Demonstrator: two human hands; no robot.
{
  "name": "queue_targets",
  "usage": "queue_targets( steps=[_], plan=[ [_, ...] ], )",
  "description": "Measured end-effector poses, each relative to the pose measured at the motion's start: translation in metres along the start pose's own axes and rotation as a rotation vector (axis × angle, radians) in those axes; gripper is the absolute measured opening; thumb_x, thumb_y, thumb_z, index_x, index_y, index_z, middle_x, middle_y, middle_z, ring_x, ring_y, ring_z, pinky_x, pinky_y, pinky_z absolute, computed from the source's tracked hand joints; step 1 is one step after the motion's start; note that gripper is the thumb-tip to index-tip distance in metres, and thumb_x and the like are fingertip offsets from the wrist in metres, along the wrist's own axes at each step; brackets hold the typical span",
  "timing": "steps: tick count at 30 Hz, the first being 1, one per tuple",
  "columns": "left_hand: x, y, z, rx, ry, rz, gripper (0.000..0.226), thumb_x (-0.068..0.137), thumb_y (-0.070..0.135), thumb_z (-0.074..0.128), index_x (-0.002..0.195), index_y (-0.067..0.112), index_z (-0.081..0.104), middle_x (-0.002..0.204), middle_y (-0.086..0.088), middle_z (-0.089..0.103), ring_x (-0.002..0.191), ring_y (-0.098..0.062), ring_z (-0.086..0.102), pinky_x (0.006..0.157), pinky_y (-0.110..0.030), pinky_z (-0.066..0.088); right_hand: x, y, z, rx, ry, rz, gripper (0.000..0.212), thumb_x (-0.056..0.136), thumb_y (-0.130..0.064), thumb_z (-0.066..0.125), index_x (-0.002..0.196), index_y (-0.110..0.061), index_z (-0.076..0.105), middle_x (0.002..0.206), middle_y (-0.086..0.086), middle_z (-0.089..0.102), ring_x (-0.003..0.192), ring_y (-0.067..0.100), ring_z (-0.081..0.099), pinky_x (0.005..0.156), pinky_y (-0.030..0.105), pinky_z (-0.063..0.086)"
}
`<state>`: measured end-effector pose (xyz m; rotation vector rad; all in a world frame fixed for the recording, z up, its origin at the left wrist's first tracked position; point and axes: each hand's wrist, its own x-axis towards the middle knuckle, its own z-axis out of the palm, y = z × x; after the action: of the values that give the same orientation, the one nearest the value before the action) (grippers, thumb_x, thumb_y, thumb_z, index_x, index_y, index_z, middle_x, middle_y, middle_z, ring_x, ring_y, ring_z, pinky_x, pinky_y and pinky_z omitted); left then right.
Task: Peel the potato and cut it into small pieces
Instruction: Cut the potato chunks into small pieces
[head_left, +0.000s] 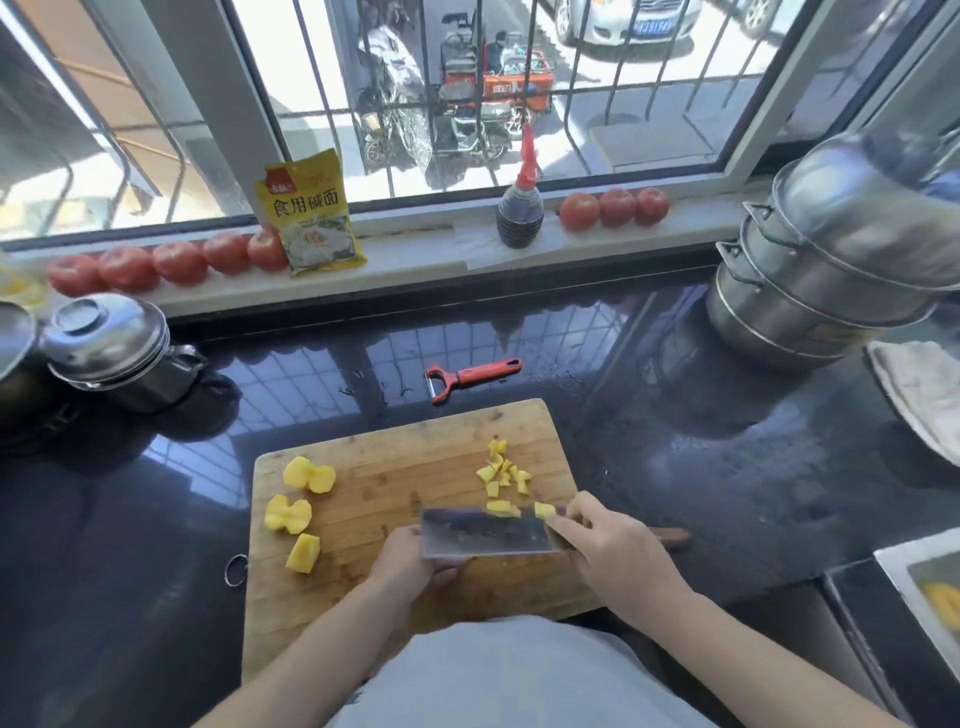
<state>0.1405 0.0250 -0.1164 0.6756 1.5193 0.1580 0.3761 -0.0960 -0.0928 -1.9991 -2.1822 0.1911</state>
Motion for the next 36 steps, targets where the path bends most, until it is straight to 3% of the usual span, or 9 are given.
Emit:
queue_targets(
  steps=[2,5,8,9,13,16,28,34,36],
  plan=[
    [-0.003,0.007,-0.011,-0.051,-0.093,-0.03,0.029,0.1,-0.004,0.051,0.117,0.0,0.075,0.111,-0.021,0.078,0.107,-0.037,0.074,0.095,-0.047,0.061,0.002,0.002,-0.002,-0.119,0.004,-0.017,0.033,0.069,-0.001,0.07,0.098,-0.017,0.069,0.091,0.001,0.057,0.049,0.015,0.044,0.045,0.03,0.046],
    [-0.002,0.019,-0.038,-0.053,-0.069,0.038,0.035,0.104,-0.006,0.038,0.122,0.0,0.067,0.109,-0.019,0.078,0.101,-0.034,0.076,0.086,-0.043,0.063,0.006,0.009,0.001,-0.263,-0.001,-0.039,0.023,0.068,-0.005,0.066,0.088,-0.015,0.062,0.09,0.004,0.054,0.049,0.016,0.039,0.044,0.03,0.04],
    [-0.014,0.037,-0.049,0.397,0.221,0.415,0.029,0.105,0.003,0.046,0.114,0.012,0.071,0.103,-0.003,0.076,0.095,-0.023,0.07,0.081,-0.035,0.058,0.008,0.012,0.01,-0.347,-0.001,-0.092,0.024,0.074,-0.005,0.063,0.09,-0.013,0.047,0.092,0.008,0.048,0.05,0.018,0.042,0.042,0.032,0.036],
    [-0.026,0.043,-0.044,0.603,0.209,0.58,0.029,0.104,0.005,0.048,0.112,0.019,0.072,0.107,0.004,0.074,0.101,-0.018,0.067,0.084,-0.03,0.053,0.01,0.01,0.01,-0.356,0.028,-0.101,0.025,0.072,-0.004,0.066,0.088,-0.013,0.049,0.09,0.008,0.05,0.048,0.018,0.04,0.041,0.031,0.034],
    [-0.047,0.031,0.01,1.197,-0.214,0.782,0.037,0.104,0.012,0.042,0.13,0.023,0.064,0.125,0.001,0.058,0.118,-0.019,0.052,0.098,-0.028,0.043,0.022,-0.011,0.007,-0.347,0.148,-0.153,0.027,0.059,-0.002,0.079,0.07,-0.016,0.058,0.076,0.005,0.056,0.043,0.016,0.037,0.043,0.029,0.028],
    [-0.036,0.021,0.03,1.383,-0.21,0.788,0.047,0.099,0.013,0.041,0.145,0.02,0.046,0.134,-0.009,0.047,0.124,-0.033,0.044,0.107,-0.041,0.038,0.027,-0.021,0.006,-0.3,0.21,-0.2,0.029,0.06,-0.004,0.083,0.07,-0.017,0.06,0.073,0.004,0.056,0.044,0.015,0.039,0.041,0.027,0.034],
    [-0.033,0.043,0.042,1.422,-0.189,0.76,0.062,0.104,0.006,0.052,0.16,0.017,0.028,0.153,-0.008,0.033,0.135,-0.028,0.036,0.114,-0.04,0.037,0.031,-0.024,0.0,-0.246,0.217,-0.221,0.028,0.06,-0.015,0.09,0.079,-0.018,0.07,0.078,0.003,0.064,0.047,0.013,0.05,0.042,0.025,0.046],
    [-0.031,0.047,0.029,0.974,0.054,0.864,0.048,0.103,-0.003,0.05,0.145,0.02,0.058,0.141,0.003,0.053,0.131,-0.018,0.051,0.111,-0.026,0.043,0.021,-0.021,0.012,-0.199,0.179,-0.197,0.03,0.066,-0.004,0.079,0.073,-0.018,0.053,0.071,0.002,0.05,0.05,0.016,0.041,0.042,0.029,0.04],
    [-0.038,0.044,0.026,1.019,-0.095,0.914,0.04,0.102,0.0,0.053,0.133,0.021,0.067,0.128,0.004,0.06,0.118,-0.015,0.057,0.103,-0.026,0.05,0.02,-0.022,0.014,-0.191,0.174,-0.186,0.022,0.073,-0.005,0.073,0.076,-0.019,0.056,0.073,0.001,0.051,0.052,0.016,0.044,0.044,0.03,0.043]
  ],
)
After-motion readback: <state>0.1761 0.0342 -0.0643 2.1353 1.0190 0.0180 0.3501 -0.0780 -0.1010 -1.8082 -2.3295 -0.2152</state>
